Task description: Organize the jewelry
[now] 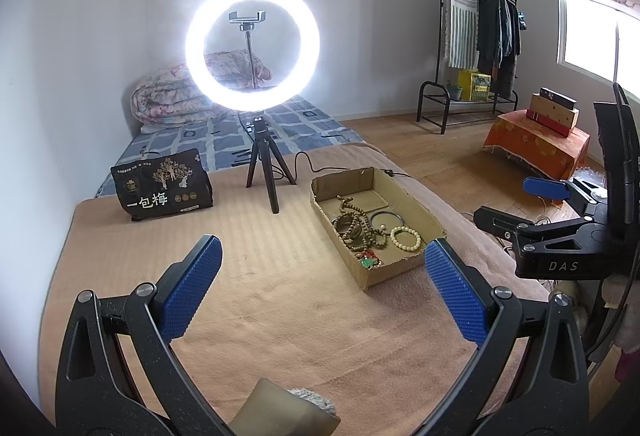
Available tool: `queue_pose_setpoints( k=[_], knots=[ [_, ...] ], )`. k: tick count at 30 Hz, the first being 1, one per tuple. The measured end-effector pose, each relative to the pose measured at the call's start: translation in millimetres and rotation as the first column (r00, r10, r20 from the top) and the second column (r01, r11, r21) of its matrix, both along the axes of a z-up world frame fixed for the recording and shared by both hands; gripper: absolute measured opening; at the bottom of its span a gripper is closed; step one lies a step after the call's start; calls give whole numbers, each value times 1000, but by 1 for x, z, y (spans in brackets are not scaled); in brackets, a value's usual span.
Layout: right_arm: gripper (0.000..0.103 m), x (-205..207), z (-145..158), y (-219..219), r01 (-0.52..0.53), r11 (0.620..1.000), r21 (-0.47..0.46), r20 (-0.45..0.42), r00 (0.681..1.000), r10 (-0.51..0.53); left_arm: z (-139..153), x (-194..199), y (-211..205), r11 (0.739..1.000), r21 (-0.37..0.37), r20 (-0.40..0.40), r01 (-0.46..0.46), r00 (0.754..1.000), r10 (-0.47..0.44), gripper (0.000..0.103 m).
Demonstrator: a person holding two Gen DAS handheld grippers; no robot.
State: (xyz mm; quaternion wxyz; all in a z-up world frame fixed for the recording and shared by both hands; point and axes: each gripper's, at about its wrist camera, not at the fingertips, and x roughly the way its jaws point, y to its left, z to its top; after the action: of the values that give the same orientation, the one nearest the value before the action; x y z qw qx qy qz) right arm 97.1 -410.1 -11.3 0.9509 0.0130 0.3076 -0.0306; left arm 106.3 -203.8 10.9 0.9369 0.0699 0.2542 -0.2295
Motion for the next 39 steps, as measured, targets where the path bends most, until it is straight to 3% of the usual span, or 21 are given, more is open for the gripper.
queue_pose_setpoints(
  k=[39],
  knots=[
    [103,1,-8,-7,6,1000,23,-24,1000,-5,1,-1,-1,1000,-1,5,1,1000,-1,103]
  ],
)
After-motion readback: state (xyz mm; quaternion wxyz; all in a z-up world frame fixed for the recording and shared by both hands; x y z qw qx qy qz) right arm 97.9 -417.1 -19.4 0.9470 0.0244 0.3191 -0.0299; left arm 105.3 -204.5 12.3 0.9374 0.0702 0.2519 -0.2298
